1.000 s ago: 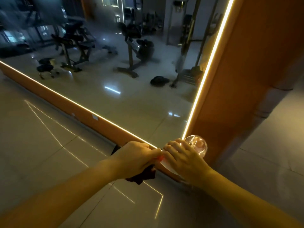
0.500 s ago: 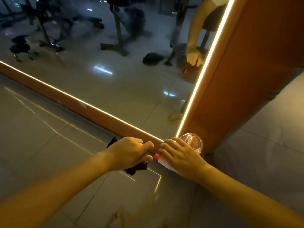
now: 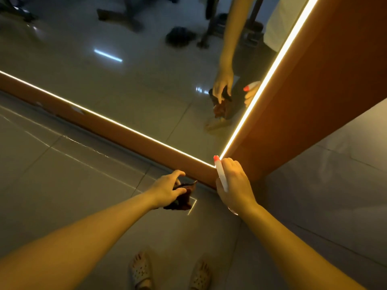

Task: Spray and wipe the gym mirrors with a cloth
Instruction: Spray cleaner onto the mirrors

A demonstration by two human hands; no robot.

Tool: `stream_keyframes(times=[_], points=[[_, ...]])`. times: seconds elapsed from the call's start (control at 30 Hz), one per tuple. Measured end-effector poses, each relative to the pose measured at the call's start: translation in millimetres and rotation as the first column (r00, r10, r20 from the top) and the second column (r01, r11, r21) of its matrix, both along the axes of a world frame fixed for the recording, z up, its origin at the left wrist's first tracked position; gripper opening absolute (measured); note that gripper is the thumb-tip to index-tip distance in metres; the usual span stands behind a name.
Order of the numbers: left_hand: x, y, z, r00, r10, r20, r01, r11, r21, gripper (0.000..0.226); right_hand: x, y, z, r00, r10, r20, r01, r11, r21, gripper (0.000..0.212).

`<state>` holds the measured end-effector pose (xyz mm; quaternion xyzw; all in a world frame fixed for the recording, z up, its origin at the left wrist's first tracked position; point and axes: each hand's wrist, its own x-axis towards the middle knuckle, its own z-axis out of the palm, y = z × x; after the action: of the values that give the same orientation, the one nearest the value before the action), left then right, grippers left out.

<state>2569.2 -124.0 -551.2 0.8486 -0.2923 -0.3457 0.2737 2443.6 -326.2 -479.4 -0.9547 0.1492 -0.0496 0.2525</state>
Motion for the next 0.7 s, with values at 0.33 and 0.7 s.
stream_keyframes(times=[0.33, 0.7], points=[[-19, -36, -7, 0.990, -0.028, -0.136, 0.020, 0.998, -0.060, 0.091, 33, 10, -59, 0.980, -0.200, -0.005, 0.195, 0.945, 0.262, 0.010], [-29, -51, 41, 0.954, 0.058, -0.293, -0.128, 0.966, -0.227, 0.053, 45, 25, -35, 0.960, -0.224, 0.170, 0.135, 0.899, 0.417, 0.010]])
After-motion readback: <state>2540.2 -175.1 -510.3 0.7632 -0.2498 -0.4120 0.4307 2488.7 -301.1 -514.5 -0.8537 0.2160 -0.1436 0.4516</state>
